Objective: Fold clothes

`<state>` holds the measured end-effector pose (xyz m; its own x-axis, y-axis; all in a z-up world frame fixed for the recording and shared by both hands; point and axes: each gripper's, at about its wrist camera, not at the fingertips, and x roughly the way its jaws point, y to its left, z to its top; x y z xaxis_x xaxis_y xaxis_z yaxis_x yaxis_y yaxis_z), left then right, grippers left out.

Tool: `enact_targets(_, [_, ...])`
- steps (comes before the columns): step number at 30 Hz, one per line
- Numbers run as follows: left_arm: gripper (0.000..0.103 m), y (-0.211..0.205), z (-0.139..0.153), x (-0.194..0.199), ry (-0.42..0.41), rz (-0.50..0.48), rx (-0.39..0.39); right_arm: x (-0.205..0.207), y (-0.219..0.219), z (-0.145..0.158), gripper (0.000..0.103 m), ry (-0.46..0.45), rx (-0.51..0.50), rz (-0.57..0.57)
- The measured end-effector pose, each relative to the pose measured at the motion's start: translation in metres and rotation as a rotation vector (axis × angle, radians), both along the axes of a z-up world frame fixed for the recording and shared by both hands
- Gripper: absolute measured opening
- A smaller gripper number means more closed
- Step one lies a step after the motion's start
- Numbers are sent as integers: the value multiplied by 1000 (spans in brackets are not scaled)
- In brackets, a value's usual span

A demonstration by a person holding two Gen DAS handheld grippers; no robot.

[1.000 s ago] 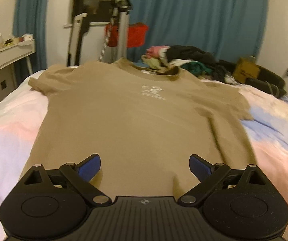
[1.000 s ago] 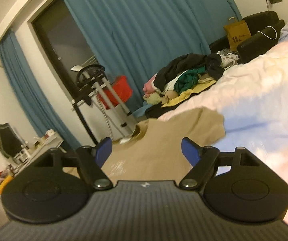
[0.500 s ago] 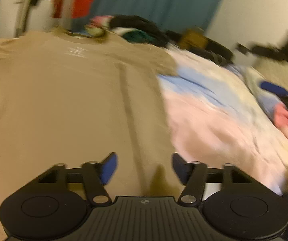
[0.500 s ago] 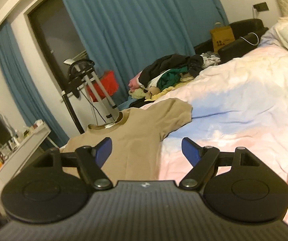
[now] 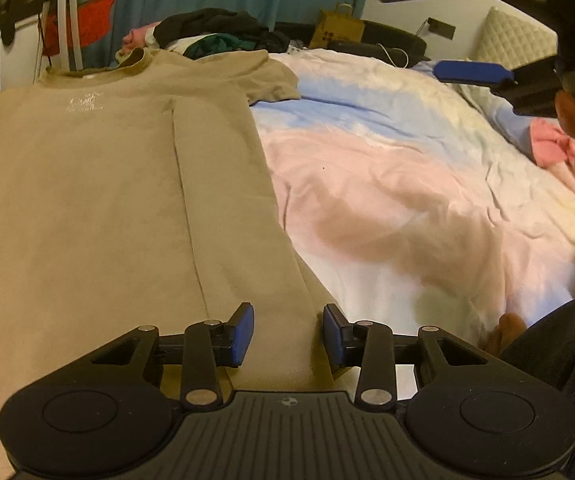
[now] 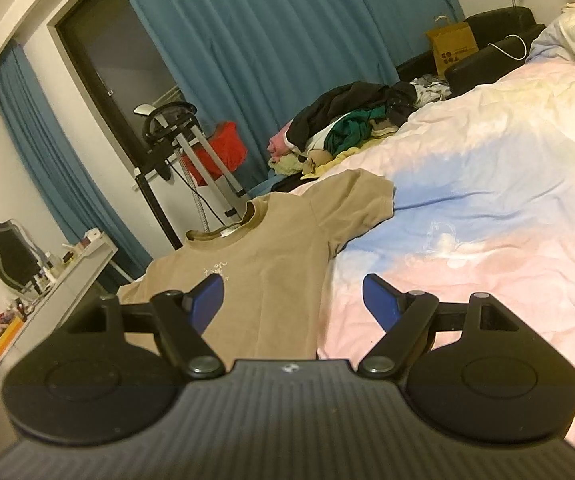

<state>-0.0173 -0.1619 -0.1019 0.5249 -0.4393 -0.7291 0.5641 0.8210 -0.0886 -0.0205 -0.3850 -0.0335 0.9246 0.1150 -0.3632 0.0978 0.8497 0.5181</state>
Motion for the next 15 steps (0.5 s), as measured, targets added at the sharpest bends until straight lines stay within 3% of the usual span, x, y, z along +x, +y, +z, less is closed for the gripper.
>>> enact_targets(2, [39,-5,-1,0,2,2,8,1,-1,-1,79,4,1,8])
enact_targets(6, [9,-9,-1,2,-3,16,24,3,-1,-2,79,12,7,13])
enact_targets(7, [6,-9,0,2,-5,20,25,3,-1,-3,79,15,10,13])
enact_targets(15, [4,-33,2,10,44,-34,-37,-6,-8,2,79,-38,40,-34])
